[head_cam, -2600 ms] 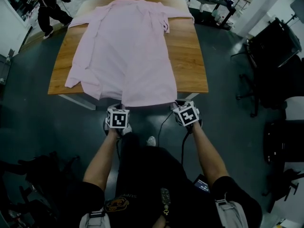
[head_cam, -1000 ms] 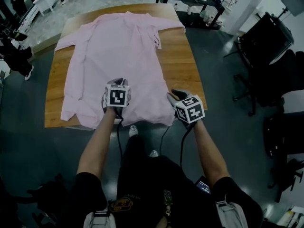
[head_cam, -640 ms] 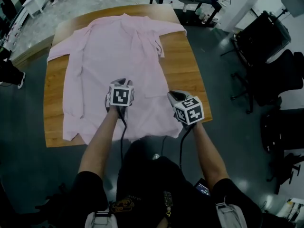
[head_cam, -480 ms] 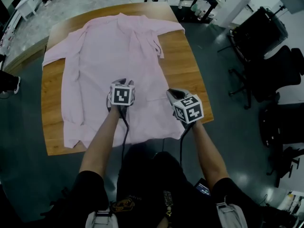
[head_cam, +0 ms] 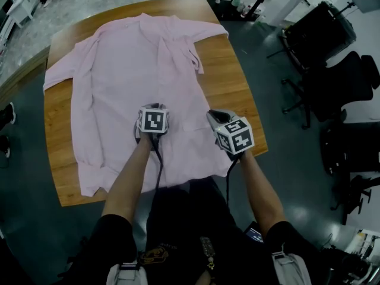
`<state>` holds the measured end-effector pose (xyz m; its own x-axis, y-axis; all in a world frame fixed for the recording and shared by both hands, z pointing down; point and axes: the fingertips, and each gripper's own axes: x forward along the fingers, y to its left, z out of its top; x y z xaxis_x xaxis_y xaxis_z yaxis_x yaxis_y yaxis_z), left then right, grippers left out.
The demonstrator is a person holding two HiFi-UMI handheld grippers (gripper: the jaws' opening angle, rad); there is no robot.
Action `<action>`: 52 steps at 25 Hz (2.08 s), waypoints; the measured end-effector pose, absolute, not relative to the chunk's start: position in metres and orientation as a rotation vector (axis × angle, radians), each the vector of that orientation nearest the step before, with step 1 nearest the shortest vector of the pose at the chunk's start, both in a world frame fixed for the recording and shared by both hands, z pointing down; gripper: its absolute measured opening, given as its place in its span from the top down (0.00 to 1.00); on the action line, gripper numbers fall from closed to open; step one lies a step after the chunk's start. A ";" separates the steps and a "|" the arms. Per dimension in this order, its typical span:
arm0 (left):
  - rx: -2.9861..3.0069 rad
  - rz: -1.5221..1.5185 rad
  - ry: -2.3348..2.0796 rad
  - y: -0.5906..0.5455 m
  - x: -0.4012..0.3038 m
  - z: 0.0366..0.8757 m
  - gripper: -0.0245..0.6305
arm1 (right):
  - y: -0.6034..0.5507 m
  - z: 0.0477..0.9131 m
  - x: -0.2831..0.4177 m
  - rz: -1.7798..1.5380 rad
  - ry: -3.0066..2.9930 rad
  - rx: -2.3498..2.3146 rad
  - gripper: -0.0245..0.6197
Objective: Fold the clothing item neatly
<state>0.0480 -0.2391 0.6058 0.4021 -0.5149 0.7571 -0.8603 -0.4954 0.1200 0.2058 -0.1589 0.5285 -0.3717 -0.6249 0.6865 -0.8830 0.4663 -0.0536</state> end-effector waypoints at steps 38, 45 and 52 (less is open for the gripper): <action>1.947 0.829 -1.406 -0.225 0.005 0.584 0.93 | -0.340 0.599 0.189 0.808 -2.152 1.106 0.82; 1.936 0.841 -1.417 -0.224 0.003 0.587 0.93 | -0.338 0.611 0.185 0.813 -2.100 1.060 0.94; 1.949 0.825 -1.437 -0.222 0.004 0.576 0.94 | -0.348 0.597 0.214 0.734 -2.086 1.141 0.95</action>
<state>0.0035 -0.2224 0.5757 0.2303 -0.6076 0.7601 -0.9628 -0.2556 0.0874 0.2140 -0.3484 0.5969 -0.4168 -0.5106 0.7521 -0.8690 0.4664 -0.1649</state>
